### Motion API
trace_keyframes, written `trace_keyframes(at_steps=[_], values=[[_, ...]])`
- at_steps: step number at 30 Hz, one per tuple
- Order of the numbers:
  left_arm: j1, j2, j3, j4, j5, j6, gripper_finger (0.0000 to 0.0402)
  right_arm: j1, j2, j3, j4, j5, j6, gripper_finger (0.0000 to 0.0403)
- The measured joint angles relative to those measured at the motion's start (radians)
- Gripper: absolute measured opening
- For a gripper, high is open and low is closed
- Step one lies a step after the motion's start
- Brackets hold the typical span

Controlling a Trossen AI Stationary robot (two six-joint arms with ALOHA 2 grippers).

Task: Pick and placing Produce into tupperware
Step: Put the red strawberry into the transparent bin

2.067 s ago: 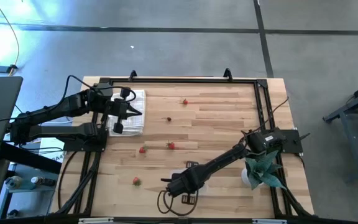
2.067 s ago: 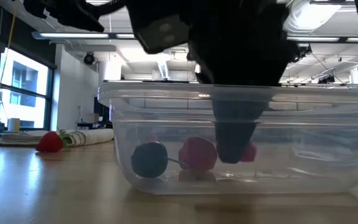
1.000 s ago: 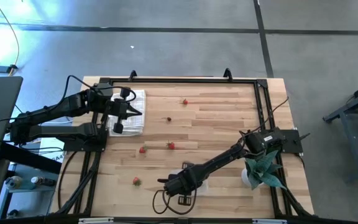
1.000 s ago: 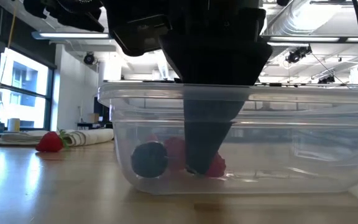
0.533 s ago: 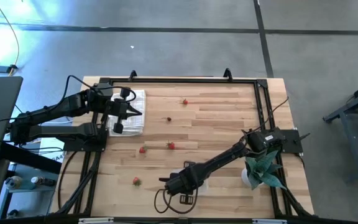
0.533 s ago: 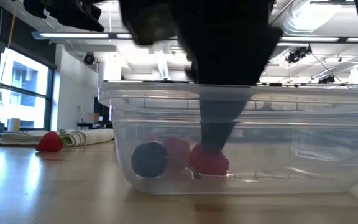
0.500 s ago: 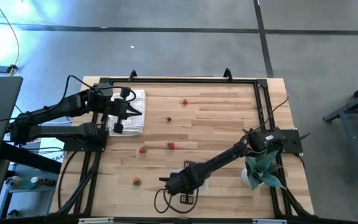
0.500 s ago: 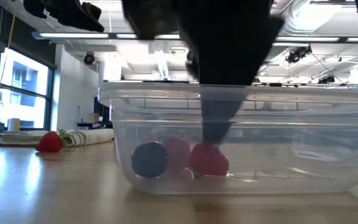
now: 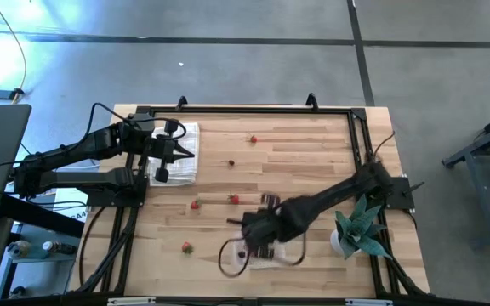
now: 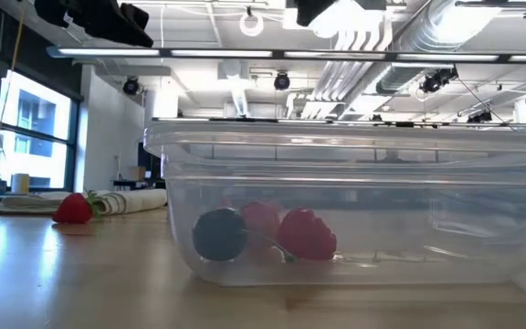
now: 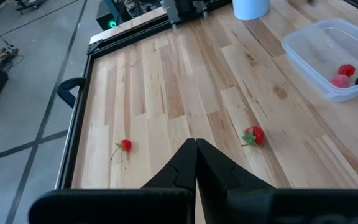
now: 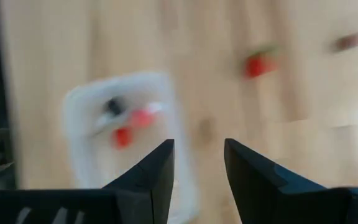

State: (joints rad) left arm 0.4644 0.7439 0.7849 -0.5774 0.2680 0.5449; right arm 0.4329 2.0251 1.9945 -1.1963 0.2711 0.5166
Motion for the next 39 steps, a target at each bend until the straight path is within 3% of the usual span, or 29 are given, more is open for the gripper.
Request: trace_keyframes(at_steps=[4,13,20,26,32,39], values=[[0.0,0.0,0.0,0.0,0.0,0.0,0.0001,-0.051,-0.101,0.0,-0.028,0.14,-0.045,0.0133],[0.0,0.0,0.0,0.0,0.0,0.0,0.0001,-0.332,-0.19,0.0,-0.023,0.154,-0.141,0.0133],[0.0,0.0,0.0,0.0,0.0,0.0,0.0001,-0.615,-0.159,0.0,0.071,-0.022,-0.211,0.0133],[0.0,0.0,0.0,0.0,0.0,0.0,0.0001,-0.812,-0.092,0.0,0.174,-0.204,-0.17,0.0133],[0.0,0.0,0.0,0.0,0.0,0.0,0.0001,-0.907,0.05,0.0,0.177,-0.375,-0.072,0.0133],[0.0,0.0,0.0,0.0,0.0,0.0,0.0001,-0.916,0.207,0.0,0.184,-0.452,-0.077,0.0134]])
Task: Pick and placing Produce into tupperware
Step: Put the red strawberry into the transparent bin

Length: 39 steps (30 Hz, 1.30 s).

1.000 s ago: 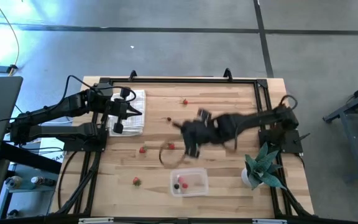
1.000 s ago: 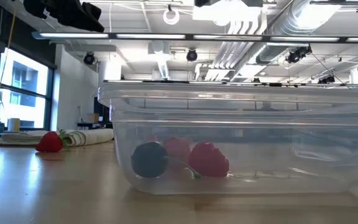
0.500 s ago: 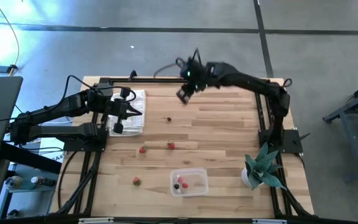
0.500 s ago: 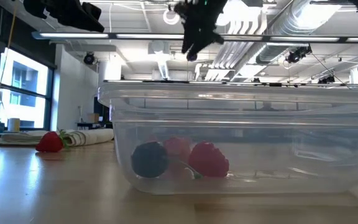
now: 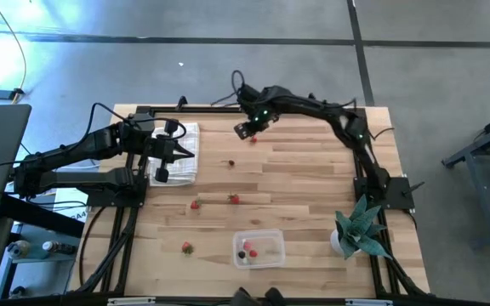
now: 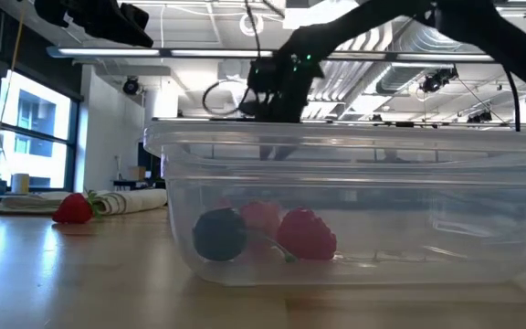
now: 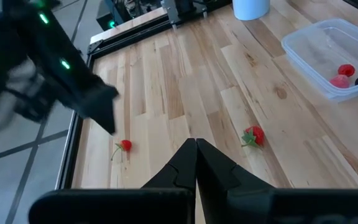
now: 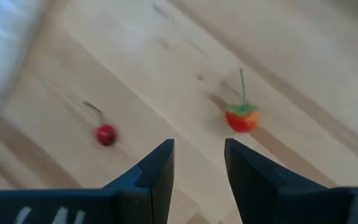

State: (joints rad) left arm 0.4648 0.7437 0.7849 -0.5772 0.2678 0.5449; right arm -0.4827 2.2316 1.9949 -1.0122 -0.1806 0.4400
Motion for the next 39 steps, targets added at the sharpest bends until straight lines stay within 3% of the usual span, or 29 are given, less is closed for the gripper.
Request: trace_keyframes(at_steps=[7,17,27,39], values=[[0.0,0.0,0.0,0.0,0.0,0.0,0.0001,-0.002,0.071,0.0,-0.07,0.004,-0.081,0.0134],[0.0,0.0,0.0,0.0,0.0,0.0,0.0001,-0.015,0.079,0.0,-0.059,0.005,-0.127,0.0135],[0.0,0.0,0.0,0.0,0.0,0.0,0.0001,-0.025,0.08,0.0,-0.049,0.039,-0.123,0.0198],[0.0,0.0,0.0,0.0,0.0,0.0,0.0001,-0.011,0.151,-0.003,-0.028,0.031,-0.105,0.0204]])
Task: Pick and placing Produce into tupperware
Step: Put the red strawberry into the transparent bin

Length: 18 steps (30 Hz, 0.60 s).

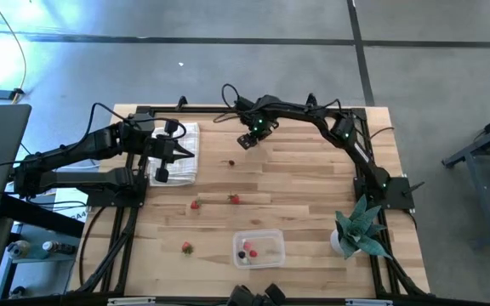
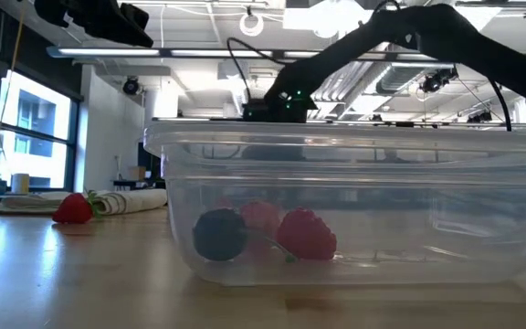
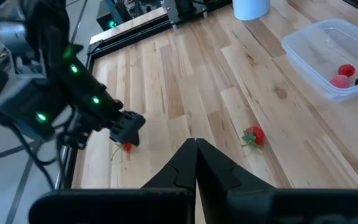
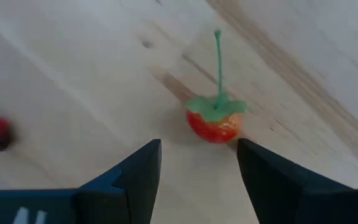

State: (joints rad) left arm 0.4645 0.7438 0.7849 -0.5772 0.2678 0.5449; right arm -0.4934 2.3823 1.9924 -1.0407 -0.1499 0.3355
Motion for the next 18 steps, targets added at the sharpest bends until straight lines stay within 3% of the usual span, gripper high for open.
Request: trace_keyframes(at_steps=[18], values=[[0.0,0.0,0.0,0.0,0.0,0.0,0.0001,0.011,0.006,0.001,0.071,0.151,0.025,0.0204]])
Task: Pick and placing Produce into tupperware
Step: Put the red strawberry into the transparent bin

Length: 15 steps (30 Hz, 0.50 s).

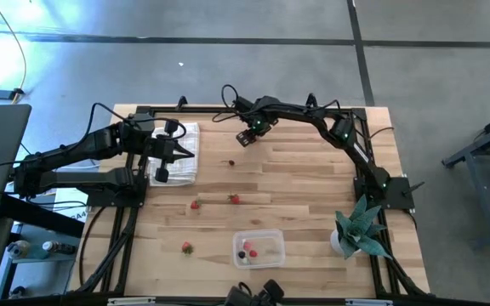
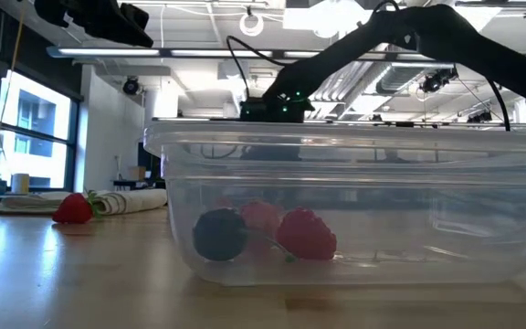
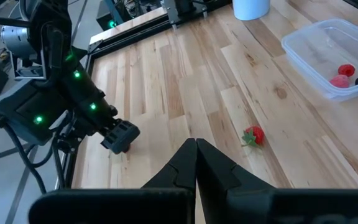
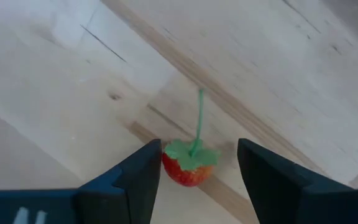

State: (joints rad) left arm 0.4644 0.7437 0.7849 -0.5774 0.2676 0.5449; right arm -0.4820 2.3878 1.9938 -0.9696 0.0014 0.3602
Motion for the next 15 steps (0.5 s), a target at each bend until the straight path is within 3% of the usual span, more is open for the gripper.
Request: trace_keyframes(at_steps=[7,15], values=[[0.0,0.0,0.0,0.0,0.0,0.0,0.0001,0.001,0.0,0.0,0.012,0.006,-0.001,0.02],[0.0,0.0,0.0,0.0,0.0,0.0,0.0001,0.001,0.0,0.0,-0.019,-0.03,0.037,0.0165]])
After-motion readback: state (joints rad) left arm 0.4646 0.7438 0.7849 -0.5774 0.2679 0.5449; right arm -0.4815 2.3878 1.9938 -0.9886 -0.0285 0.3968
